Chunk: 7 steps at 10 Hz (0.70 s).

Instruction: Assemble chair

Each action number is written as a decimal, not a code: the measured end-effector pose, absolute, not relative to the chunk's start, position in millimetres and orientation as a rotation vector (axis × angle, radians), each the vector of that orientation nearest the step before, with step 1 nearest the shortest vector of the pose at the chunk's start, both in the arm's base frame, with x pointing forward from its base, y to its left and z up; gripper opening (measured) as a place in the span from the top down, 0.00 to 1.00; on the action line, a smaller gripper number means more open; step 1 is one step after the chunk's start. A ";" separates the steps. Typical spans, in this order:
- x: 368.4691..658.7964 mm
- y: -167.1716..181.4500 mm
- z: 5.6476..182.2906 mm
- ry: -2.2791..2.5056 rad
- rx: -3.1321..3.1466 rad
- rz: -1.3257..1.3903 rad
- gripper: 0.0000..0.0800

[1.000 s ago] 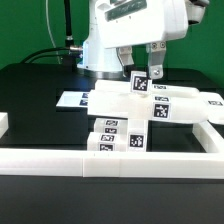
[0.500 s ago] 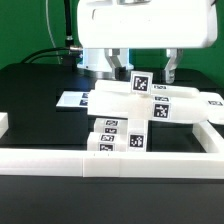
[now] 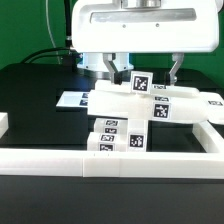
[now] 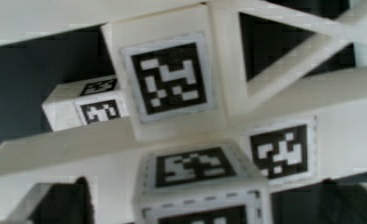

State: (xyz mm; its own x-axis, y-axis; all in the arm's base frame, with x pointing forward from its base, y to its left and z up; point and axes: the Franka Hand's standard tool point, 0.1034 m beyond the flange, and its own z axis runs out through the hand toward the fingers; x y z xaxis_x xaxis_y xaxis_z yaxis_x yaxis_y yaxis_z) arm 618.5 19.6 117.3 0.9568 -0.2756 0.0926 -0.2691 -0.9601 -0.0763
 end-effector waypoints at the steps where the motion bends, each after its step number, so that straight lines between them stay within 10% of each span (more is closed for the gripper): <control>1: 618.5 19.6 117.3 0.442 -3.042 -0.157 0.40; 2: 618.6 19.4 117.3 0.442 -3.042 -0.157 0.40; 3: 618.6 19.4 117.3 0.443 -3.042 -0.157 0.65; 7: 618.6 19.3 117.3 0.506 -3.029 -0.155 0.65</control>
Offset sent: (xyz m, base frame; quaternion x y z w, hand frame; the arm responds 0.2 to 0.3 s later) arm 0.0000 0.0000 0.0000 0.0000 0.0000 0.0000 1.0000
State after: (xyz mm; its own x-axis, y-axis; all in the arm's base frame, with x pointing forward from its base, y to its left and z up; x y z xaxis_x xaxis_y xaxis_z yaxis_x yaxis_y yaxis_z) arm 618.6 19.3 117.3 0.9408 -0.3273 0.0884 -0.3206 -0.9437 -0.0820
